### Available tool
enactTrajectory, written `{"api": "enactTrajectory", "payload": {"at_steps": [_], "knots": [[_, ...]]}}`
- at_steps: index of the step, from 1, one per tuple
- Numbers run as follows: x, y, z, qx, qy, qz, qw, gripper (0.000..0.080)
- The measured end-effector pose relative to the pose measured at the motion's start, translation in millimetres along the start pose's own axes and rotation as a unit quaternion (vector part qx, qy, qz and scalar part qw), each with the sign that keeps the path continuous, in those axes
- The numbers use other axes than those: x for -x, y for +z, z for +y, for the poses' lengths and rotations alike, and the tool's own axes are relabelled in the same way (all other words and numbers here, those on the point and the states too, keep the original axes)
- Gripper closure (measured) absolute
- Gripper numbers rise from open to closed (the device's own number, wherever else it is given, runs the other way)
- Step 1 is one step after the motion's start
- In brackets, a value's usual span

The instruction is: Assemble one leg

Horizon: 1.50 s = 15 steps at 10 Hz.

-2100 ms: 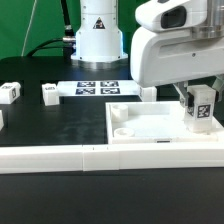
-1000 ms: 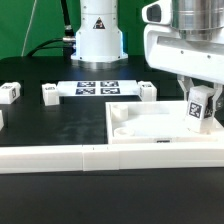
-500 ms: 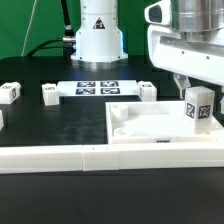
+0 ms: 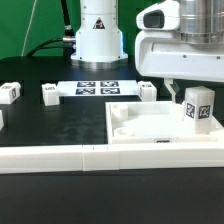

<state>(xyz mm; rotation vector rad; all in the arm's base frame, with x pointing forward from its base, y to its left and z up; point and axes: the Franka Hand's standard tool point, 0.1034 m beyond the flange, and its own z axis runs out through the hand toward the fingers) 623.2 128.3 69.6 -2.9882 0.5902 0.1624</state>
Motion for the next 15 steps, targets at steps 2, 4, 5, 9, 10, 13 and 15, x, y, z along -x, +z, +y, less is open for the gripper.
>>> {"api": "enactTrajectory", "payload": {"at_steps": [2,4,5,9,10,13,15], "knots": [[-0.3,-4.0,-4.2,0.025,-0.139,0.025,0.99,0.015],[3.1,-1.7,-5.5,0.029,-0.21,0.032,0.977,0.015],[1.0,-1.8,-2.0,0.03,-0.279,0.03,0.959,0.015],[-1.8,-1.8,2.5,0.031,-0.314,0.028,0.948,0.0355],[-1.8,-1.6,2.5,0.031,-0.314,0.028,0.948,0.0494],[-2.3,-1.4,3.5,0.031,-0.296,0.029,0.954,0.0506],[-2.4,-1.2,3.6,0.028,-0.269,0.03,0.962,0.0506]]}}
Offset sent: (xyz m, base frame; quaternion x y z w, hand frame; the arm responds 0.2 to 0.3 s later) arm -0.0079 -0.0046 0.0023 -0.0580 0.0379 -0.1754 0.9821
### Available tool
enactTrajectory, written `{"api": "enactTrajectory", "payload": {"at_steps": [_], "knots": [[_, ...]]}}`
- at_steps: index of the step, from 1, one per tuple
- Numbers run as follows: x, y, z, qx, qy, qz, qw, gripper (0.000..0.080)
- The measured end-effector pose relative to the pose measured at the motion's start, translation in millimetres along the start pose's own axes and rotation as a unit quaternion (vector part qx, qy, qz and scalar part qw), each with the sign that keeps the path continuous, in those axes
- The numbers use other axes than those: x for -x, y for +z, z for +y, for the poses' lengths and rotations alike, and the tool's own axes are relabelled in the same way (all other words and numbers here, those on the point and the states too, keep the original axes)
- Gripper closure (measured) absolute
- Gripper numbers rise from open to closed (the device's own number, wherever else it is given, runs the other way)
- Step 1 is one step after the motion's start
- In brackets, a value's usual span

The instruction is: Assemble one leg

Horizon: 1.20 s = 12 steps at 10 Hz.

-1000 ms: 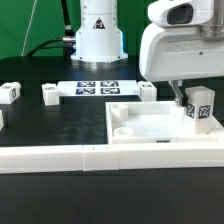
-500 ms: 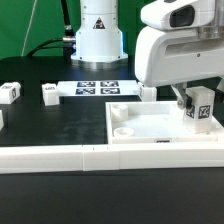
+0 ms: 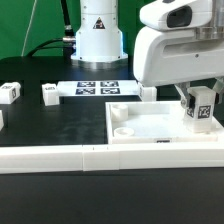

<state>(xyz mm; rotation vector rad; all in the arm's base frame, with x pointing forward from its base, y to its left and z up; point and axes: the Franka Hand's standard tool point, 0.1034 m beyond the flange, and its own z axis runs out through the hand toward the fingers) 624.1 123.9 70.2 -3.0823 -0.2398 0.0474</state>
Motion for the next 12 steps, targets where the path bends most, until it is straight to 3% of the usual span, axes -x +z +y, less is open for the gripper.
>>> {"api": "enactTrajectory", "payload": {"at_steps": [4,6,9,12], "knots": [[-0.3,0.5,0.2,-0.002,0.205,0.011,0.979,0.0506],[-0.8,1.3,2.4,-0.014,0.298,0.013,0.955,0.0506],[-2.4,1.3,4.0,-0.027,0.445,0.014,0.895,0.0506],[-4.3,2.0,3.7,-0.045,0.588,0.015,0.808,0.0506]]}}
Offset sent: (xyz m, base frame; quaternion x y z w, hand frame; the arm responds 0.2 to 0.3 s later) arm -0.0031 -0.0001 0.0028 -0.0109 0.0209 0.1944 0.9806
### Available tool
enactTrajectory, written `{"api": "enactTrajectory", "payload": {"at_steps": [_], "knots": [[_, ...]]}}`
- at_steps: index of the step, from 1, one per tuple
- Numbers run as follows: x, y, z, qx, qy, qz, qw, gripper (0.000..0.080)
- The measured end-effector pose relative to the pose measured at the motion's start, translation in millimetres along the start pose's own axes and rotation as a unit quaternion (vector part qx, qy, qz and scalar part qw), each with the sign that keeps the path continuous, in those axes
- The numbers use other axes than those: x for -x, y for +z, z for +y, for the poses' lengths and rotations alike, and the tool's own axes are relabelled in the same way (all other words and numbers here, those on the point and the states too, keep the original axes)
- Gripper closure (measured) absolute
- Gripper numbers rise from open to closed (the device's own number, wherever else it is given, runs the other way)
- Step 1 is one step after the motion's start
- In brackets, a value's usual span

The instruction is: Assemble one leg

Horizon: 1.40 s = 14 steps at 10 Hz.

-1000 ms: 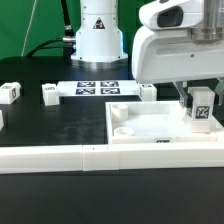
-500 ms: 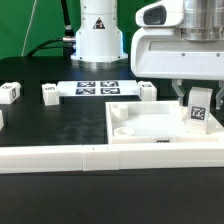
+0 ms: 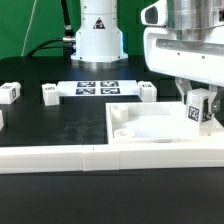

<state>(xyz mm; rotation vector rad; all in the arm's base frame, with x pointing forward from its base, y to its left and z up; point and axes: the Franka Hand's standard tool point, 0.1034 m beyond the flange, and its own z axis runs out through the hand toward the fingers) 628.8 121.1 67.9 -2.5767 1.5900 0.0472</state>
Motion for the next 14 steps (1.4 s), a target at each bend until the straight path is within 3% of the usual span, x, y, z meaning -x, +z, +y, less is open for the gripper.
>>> {"api": "enactTrajectory", "payload": {"at_steps": [4,5,6,7,10,12,14], "knots": [[1.9,0.5,-0.5,-0.003,0.086,-0.01,0.996,0.05],[1.5,0.5,-0.7,-0.004,0.066,-0.009,0.998,0.0305],[0.5,0.3,-1.7,-0.005,0.043,-0.009,0.999,0.0305],[0.0,0.6,-1.6,-0.005,0.03,-0.01,0.999,0.0176],[2.3,-1.4,-2.9,0.001,-0.112,-0.013,0.994,0.0151],[2.1,-1.4,-3.0,0.001,-0.213,-0.014,0.977,0.015],[2.3,-2.1,-5.8,0.006,-0.331,-0.013,0.944,0.015]]}}
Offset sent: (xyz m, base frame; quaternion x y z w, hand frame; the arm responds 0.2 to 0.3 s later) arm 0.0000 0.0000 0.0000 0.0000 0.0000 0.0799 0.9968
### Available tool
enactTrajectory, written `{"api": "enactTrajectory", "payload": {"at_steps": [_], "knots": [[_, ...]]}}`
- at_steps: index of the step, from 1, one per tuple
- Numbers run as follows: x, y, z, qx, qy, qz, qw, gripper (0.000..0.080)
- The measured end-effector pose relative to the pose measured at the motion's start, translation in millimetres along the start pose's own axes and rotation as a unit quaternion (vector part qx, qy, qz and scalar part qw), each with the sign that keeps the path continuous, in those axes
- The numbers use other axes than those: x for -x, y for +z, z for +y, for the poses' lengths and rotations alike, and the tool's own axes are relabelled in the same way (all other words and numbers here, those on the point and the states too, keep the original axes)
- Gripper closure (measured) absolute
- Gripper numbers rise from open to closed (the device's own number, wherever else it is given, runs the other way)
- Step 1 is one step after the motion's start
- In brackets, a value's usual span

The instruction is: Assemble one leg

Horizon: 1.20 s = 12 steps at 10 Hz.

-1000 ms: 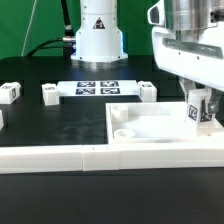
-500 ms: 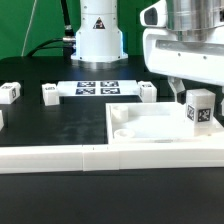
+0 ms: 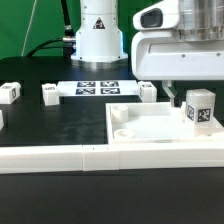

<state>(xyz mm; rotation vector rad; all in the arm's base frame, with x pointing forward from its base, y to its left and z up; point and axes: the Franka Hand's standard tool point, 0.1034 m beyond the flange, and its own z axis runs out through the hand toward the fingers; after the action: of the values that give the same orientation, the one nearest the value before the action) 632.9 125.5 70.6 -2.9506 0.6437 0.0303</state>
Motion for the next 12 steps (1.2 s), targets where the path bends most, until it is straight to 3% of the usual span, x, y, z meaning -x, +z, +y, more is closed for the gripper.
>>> {"api": "enactTrajectory", "payload": {"at_steps": [3,6,9,10,11,12], "knots": [[-0.4,0.3,0.2,0.004,-0.11,0.001,0.994,0.015],[-2.1,0.3,2.5,0.005,-0.237,0.002,0.972,0.015],[-2.2,0.3,2.6,0.004,-0.24,0.002,0.971,0.0153],[-2.2,0.3,2.6,0.004,-0.24,0.002,0.971,0.0324],[-2.2,0.3,2.6,0.004,-0.24,0.002,0.971,0.0324],[-4.1,0.3,5.9,0.007,-0.231,0.002,0.973,0.0505]]}}
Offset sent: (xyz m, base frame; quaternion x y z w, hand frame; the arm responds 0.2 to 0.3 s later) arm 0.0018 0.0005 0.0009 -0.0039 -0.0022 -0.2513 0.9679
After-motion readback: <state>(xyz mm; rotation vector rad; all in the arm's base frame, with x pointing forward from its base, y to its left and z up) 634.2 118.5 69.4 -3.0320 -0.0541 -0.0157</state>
